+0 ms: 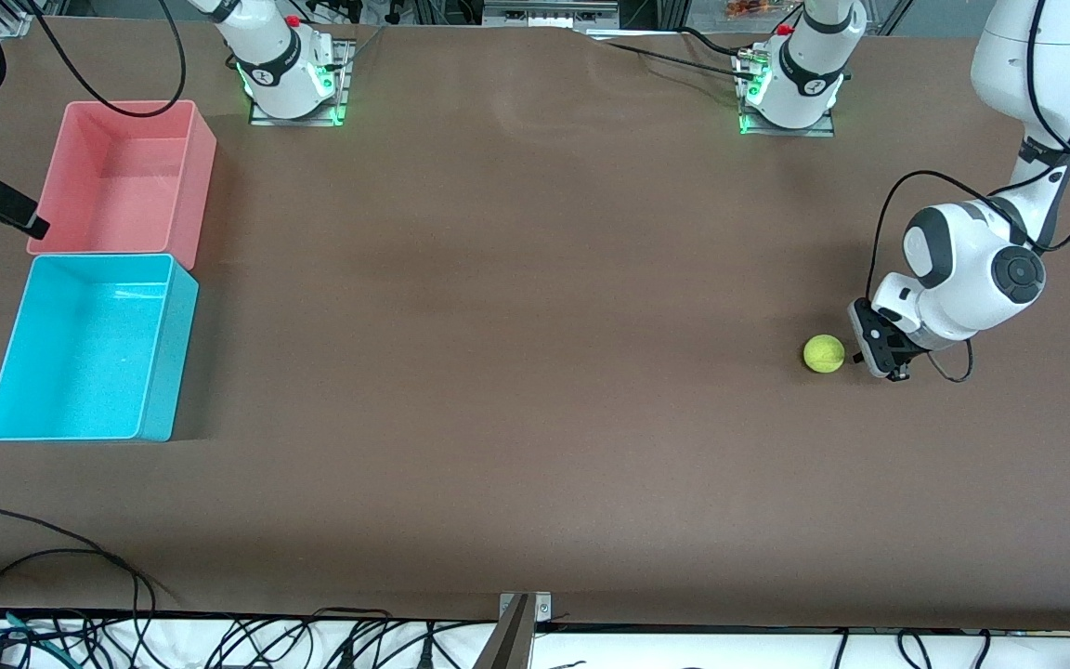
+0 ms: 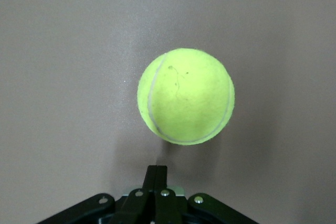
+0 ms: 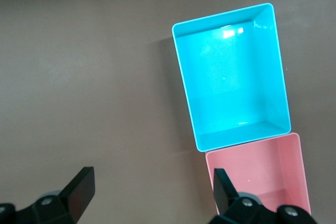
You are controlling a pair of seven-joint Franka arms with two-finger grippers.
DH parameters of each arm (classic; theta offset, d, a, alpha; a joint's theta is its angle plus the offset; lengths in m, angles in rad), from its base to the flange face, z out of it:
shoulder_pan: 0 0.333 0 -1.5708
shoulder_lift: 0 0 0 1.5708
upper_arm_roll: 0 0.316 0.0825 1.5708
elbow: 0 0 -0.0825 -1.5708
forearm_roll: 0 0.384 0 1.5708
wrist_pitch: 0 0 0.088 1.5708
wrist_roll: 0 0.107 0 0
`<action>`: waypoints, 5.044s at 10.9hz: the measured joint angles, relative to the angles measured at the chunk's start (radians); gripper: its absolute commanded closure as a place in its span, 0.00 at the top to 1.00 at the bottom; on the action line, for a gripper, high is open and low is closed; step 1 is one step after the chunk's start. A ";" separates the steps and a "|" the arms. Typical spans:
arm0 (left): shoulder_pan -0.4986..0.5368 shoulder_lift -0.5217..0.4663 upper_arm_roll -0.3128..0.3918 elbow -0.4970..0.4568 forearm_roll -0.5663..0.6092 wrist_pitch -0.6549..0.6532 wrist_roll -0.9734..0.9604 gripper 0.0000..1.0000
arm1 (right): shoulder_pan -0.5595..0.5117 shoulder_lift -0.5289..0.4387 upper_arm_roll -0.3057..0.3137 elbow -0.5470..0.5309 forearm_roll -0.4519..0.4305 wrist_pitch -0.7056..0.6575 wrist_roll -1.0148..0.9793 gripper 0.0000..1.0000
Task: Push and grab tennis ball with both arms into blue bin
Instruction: 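Lower the left gripper behind the tennis ball, fingers touching it, then push the tennis ball with the left gripper toward the cyan bin, then raise the left gripper back to rest while the right gripper approaches the ball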
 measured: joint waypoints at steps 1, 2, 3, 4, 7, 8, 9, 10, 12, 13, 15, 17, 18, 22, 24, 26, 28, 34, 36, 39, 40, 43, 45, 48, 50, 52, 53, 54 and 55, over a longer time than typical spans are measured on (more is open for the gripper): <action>0.000 0.003 0.000 0.000 -0.001 0.007 0.000 0.00 | 0.000 0.000 0.000 0.000 0.000 0.000 0.000 1.00; 0.000 0.006 0.000 0.000 -0.005 0.010 -0.002 0.00 | 0.000 0.000 0.000 0.000 0.000 0.000 0.000 1.00; -0.003 0.008 -0.001 0.000 -0.008 0.010 -0.004 0.00 | 0.000 0.000 0.000 0.000 0.000 0.000 0.000 1.00; -0.008 0.010 -0.002 0.000 -0.010 0.010 -0.009 0.00 | 0.000 0.000 0.000 0.000 0.000 0.000 0.000 1.00; -0.020 0.016 -0.003 -0.009 -0.010 0.010 -0.020 0.00 | 0.000 0.000 0.000 0.000 0.000 -0.001 0.000 1.00; -0.021 0.017 -0.003 -0.012 -0.010 0.010 -0.020 0.00 | 0.000 0.000 0.000 0.000 0.000 -0.001 0.000 1.00; -0.022 0.018 -0.003 -0.014 -0.010 0.010 -0.020 0.00 | 0.000 0.000 0.000 0.000 0.000 -0.001 0.000 1.00; -0.022 0.019 -0.003 -0.014 -0.010 0.010 -0.020 0.00 | 0.000 0.000 0.000 0.000 0.000 -0.001 0.000 1.00; -0.028 0.019 -0.005 -0.015 -0.012 0.010 -0.064 0.00 | 0.000 0.000 0.000 0.000 0.000 -0.001 0.000 1.00; -0.038 0.019 -0.017 -0.013 -0.012 0.012 -0.133 0.00 | 0.000 0.000 0.000 0.000 0.000 -0.001 0.000 1.00; -0.086 0.019 -0.101 -0.003 -0.012 0.018 -0.415 0.00 | 0.001 0.000 0.001 0.000 0.000 -0.001 0.000 1.00; -0.177 0.019 -0.175 0.046 0.000 0.013 -0.757 0.00 | 0.000 0.000 0.000 0.000 0.000 -0.001 0.000 1.00; -0.205 0.019 -0.179 0.076 0.020 -0.006 -0.851 0.00 | 0.000 0.000 0.000 0.000 0.000 -0.001 0.000 1.00; -0.119 -0.002 -0.151 0.106 0.039 -0.056 -0.879 0.18 | 0.000 0.000 0.000 0.000 0.000 -0.001 0.000 1.00; -0.074 -0.070 -0.087 0.114 0.044 -0.078 -0.876 0.98 | 0.000 0.000 0.000 0.000 0.001 0.000 0.000 1.00; -0.068 -0.154 -0.044 0.099 0.044 -0.116 -0.875 1.00 | -0.001 0.014 -0.001 -0.001 0.034 0.000 0.002 1.00; -0.069 -0.218 -0.034 0.060 0.044 -0.121 -0.878 1.00 | -0.003 0.079 -0.003 -0.005 0.075 0.001 0.002 1.00; -0.066 -0.276 -0.025 0.004 0.044 -0.116 -0.880 1.00 | -0.007 0.264 -0.014 -0.005 0.014 0.211 0.002 1.00; -0.066 -0.327 -0.025 0.004 0.044 -0.116 -0.880 1.00 | -0.007 0.326 -0.014 -0.004 -0.004 0.319 0.002 1.00; -0.056 -0.408 -0.021 0.004 0.044 -0.157 -0.881 1.00 | -0.007 0.373 -0.014 -0.002 -0.026 0.402 0.002 1.00; -0.046 -0.436 -0.019 0.004 0.044 -0.178 -0.881 1.00 | -0.007 0.376 -0.014 -0.001 -0.027 0.406 0.002 1.00; -0.024 -0.484 -0.002 0.004 0.044 -0.210 -0.882 1.00 | -0.007 0.377 -0.014 0.002 -0.029 0.406 0.002 1.00; -0.021 -0.502 0.006 0.007 0.044 -0.253 -0.912 1.00 | -0.007 0.387 -0.014 0.002 -0.045 0.416 0.002 1.00; -0.022 -0.537 -0.003 0.091 0.158 -0.447 -1.059 1.00 | -0.007 0.400 -0.014 0.002 -0.049 0.433 0.002 1.00; -0.024 -0.556 -0.014 0.188 0.165 -0.602 -1.087 1.00 | -0.007 0.400 -0.014 0.002 -0.050 0.434 0.002 1.00; -0.025 -0.559 -0.031 0.285 0.165 -0.757 -1.101 1.00 | -0.007 0.401 -0.014 0.002 -0.051 0.434 0.002 1.00; -0.026 -0.560 -0.035 0.324 0.166 -0.827 -1.116 1.00 | -0.007 0.401 -0.014 0.002 -0.052 0.434 0.002 1.00; -0.026 -0.560 -0.038 0.360 0.166 -0.887 -1.136 1.00 | -0.007 0.402 -0.014 0.002 -0.052 0.434 0.002 1.00; -0.028 -0.560 -0.040 0.396 0.166 -0.944 -1.158 1.00 | -0.007 0.402 -0.014 0.002 -0.052 0.434 0.002 1.00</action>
